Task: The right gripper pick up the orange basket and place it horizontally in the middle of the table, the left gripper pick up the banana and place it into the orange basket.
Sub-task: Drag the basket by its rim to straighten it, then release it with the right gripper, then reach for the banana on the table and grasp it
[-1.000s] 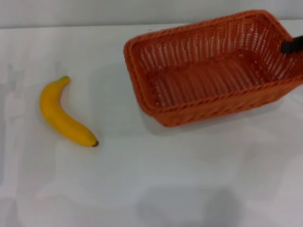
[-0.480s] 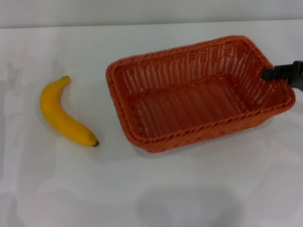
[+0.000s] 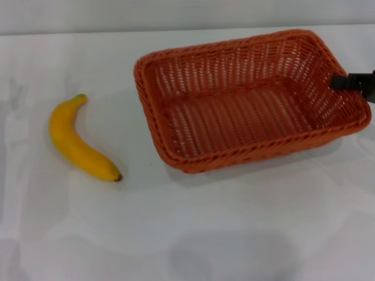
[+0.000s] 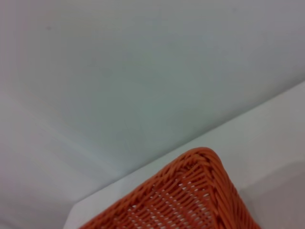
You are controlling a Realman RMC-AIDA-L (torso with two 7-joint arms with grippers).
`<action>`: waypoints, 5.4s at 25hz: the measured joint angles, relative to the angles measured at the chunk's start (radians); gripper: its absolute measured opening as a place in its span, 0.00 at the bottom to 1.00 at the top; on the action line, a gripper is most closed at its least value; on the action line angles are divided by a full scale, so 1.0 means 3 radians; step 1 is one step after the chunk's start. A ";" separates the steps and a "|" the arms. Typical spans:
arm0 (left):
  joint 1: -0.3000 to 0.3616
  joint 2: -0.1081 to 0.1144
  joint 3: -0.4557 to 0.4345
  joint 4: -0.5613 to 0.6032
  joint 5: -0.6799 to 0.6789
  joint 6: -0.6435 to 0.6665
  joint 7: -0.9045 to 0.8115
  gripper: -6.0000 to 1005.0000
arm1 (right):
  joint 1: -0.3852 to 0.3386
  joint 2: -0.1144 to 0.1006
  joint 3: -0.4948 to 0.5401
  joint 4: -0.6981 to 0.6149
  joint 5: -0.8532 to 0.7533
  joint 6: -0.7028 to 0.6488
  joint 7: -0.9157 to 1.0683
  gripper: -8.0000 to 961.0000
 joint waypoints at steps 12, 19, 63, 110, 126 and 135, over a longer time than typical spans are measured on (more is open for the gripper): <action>0.0014 0.0000 -0.0015 0.0005 -0.0023 -0.0023 -0.0001 0.86 | -0.0150 0.0006 0.0019 0.0410 0.0343 0.0016 -0.0038 0.21; 0.0013 0.0000 -0.0021 0.0005 -0.0029 -0.0034 -0.0019 0.86 | -0.0125 -0.0016 -0.0014 0.0767 0.0588 0.0044 -0.0156 0.22; 0.0057 -0.0014 -0.0008 -0.0088 -0.0014 -0.0005 -0.0037 0.86 | -0.0341 0.0009 0.1361 0.1641 0.1963 -0.0369 -0.4157 0.88; -0.0595 0.1156 0.1610 0.2429 0.5523 -0.1821 -0.7828 0.86 | -0.0050 0.0021 0.1370 0.2279 0.2740 -0.0949 -0.6009 0.88; -0.0836 0.1091 0.1597 0.1755 0.5884 -0.1251 -0.8345 0.86 | -0.0087 0.0020 0.1336 0.2327 0.2720 -0.0942 -0.6009 0.88; -0.0945 0.1056 0.1534 0.1514 0.5856 -0.0979 -0.8439 0.86 | -0.0131 0.0021 0.1328 0.2384 0.2711 -0.0924 -0.6008 0.88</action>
